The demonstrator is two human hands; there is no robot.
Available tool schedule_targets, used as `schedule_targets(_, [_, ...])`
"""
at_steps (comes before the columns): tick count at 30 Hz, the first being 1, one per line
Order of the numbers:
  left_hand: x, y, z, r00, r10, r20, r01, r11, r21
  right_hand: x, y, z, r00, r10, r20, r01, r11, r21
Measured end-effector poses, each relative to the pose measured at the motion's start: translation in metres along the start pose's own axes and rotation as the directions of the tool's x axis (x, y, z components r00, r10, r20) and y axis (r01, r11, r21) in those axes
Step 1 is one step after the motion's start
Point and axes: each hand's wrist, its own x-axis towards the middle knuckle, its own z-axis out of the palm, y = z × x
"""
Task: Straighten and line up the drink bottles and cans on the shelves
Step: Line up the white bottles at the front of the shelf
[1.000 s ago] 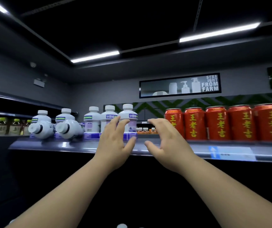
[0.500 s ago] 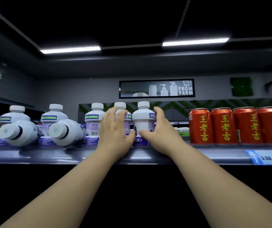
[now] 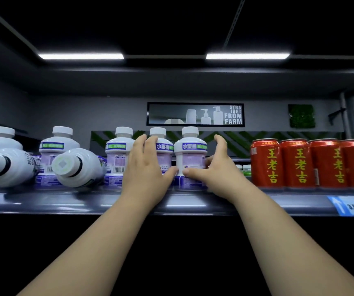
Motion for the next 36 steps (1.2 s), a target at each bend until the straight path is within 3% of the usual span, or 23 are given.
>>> schedule_targets(9, [0.002,0.001,-0.004,1.000,-0.019,-0.020,0.018,1.000,-0.013,0.003,0.001,-0.005,0.999,-0.002,0.049,0.005,0.998,-0.068])
schedule_targets(15, [0.001,0.004,-0.004,1.000,-0.021,0.018,0.021,1.000,0.000,-0.008,0.004,-0.025,0.998,-0.001,-0.059,-0.021,0.926,-0.377])
schedule_targets(18, [0.003,0.010,-0.005,0.970,-0.155,0.189,0.155,0.988,0.017,-0.012,0.010,-0.021,0.999,0.029,0.023,-0.018,0.926,-0.376])
schedule_targets(22, [0.010,0.008,-0.003,0.921,-0.235,0.311,0.213,0.972,0.103,-0.012,0.011,-0.023,1.000,0.009,-0.024,-0.016,0.950,-0.313])
schedule_targets(27, [0.012,0.009,-0.004,0.892,-0.284,0.351,0.281,0.958,0.059,-0.011,0.013,-0.029,0.997,0.063,0.049,-0.051,0.976,-0.213])
schedule_targets(31, [0.012,0.012,-0.008,0.886,-0.286,0.365,0.309,0.951,-0.005,-0.012,0.013,-0.026,1.000,0.019,-0.024,-0.025,0.953,-0.302])
schedule_targets(36, [0.011,0.012,-0.007,0.884,-0.294,0.364,0.333,0.942,-0.047,-0.013,0.013,-0.028,0.999,0.026,0.037,-0.015,0.965,-0.264])
